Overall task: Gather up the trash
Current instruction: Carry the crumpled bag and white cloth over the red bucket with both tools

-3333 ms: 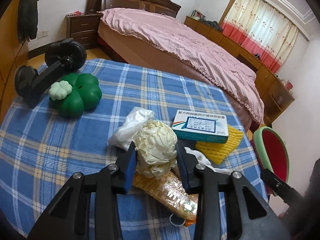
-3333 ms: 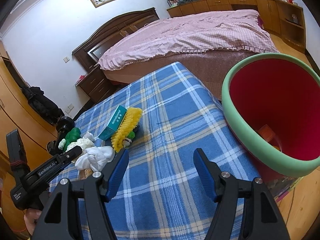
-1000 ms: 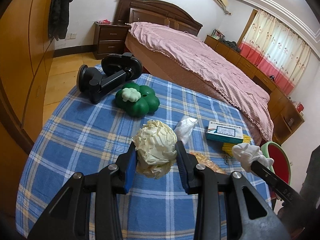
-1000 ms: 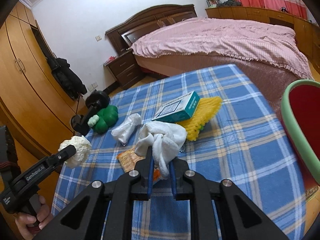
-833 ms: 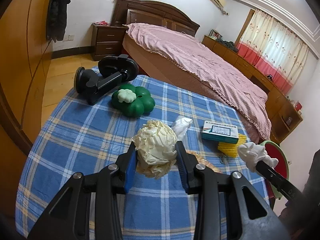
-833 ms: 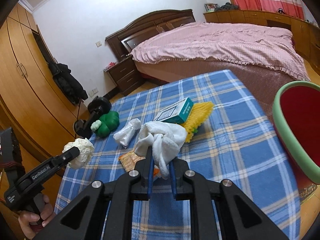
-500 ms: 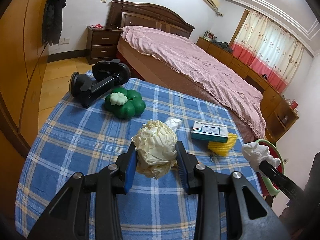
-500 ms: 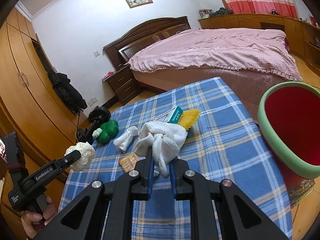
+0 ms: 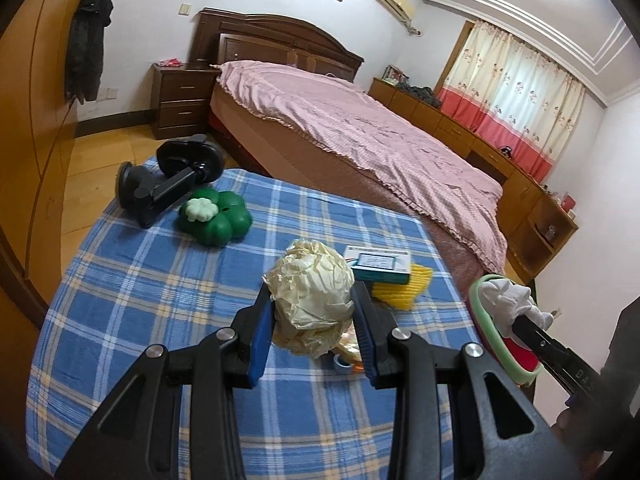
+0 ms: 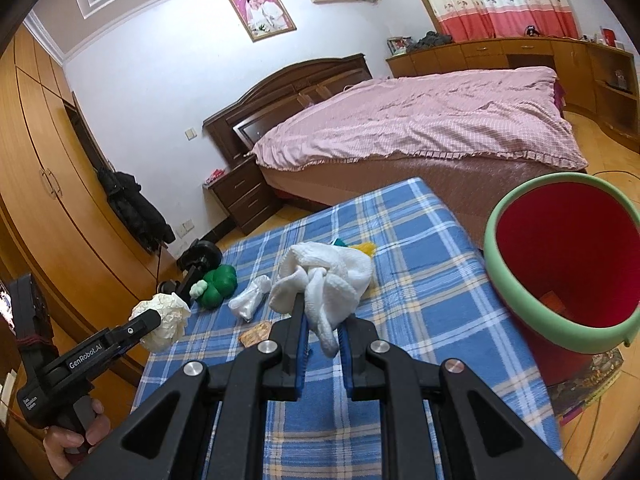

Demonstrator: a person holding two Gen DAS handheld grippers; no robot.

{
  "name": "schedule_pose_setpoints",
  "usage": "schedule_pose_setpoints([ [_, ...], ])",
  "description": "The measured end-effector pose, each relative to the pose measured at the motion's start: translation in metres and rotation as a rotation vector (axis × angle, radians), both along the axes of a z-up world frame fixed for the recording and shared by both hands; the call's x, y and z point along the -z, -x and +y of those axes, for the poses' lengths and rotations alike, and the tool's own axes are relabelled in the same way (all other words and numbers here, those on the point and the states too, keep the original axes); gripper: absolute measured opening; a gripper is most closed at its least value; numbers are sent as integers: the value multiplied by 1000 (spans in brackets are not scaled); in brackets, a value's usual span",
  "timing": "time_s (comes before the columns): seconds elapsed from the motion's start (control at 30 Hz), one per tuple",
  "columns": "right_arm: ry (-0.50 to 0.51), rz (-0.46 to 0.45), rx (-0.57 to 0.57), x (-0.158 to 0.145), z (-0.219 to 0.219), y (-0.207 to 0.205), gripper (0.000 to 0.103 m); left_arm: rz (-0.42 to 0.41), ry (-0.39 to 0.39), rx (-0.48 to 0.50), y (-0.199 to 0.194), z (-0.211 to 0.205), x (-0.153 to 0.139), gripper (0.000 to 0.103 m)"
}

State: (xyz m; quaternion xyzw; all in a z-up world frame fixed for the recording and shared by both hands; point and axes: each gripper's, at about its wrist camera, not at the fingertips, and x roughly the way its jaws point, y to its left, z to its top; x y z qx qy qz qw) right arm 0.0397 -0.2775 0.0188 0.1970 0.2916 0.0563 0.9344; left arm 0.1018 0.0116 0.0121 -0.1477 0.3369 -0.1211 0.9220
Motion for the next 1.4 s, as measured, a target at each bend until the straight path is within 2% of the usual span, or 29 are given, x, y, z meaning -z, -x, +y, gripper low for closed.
schedule_pose_setpoints([
  [0.53, -36, -31, 124, -4, -48, 31, 16, -6, -15, 158, 5, -62, -11, 37],
  [1.0, -72, -12, 291, 7, -119, 55, 16, -13, -51, 362, -3, -158, -17, 37],
  [1.4, -103, 43, 407, 32, -174, 62, 16, 16, -86, 495, -20, -239, -3, 37],
])
